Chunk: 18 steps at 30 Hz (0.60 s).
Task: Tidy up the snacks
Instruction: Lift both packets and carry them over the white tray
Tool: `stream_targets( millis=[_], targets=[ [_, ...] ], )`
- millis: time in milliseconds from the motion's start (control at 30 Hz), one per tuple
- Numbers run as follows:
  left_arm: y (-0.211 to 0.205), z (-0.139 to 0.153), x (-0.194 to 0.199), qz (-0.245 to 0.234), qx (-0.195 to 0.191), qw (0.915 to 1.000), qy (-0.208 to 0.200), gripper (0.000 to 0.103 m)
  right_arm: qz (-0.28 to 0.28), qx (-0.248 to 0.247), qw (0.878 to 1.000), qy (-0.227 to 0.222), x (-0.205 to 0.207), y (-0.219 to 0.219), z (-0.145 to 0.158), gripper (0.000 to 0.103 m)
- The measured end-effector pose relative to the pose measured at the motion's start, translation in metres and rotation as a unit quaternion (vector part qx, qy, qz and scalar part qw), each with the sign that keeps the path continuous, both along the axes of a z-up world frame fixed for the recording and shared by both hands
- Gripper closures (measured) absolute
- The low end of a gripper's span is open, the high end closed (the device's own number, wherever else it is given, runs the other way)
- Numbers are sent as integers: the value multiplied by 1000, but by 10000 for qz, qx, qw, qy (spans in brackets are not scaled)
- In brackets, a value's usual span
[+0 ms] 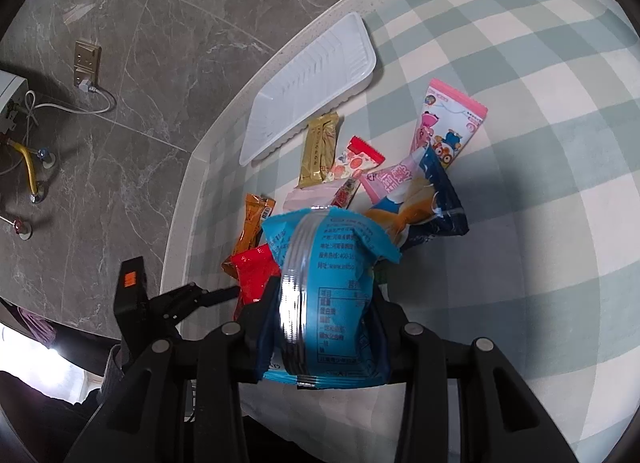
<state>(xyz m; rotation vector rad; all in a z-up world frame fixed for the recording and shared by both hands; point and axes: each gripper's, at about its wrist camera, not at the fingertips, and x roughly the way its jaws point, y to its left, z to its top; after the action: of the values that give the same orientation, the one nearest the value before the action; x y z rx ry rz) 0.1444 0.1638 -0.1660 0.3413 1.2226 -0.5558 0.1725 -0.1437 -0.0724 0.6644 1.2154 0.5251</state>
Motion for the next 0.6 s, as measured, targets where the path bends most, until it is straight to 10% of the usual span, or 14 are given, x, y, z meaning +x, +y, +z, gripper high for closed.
stream_targets(
  millis=[367,500,600],
  targets=[
    [1,-12,-1,81,96,9999,-36,47,-50,-67,9999,95,0,-1,-6,60],
    [6,-8,4,253,-95,9996,26,81,-89,-43,9999,126,0,-1,-6,59],
    [14,-6,7,438,-340,9983,164,86,-105,-49,9998,132,0,-2,-7,59]
  ],
)
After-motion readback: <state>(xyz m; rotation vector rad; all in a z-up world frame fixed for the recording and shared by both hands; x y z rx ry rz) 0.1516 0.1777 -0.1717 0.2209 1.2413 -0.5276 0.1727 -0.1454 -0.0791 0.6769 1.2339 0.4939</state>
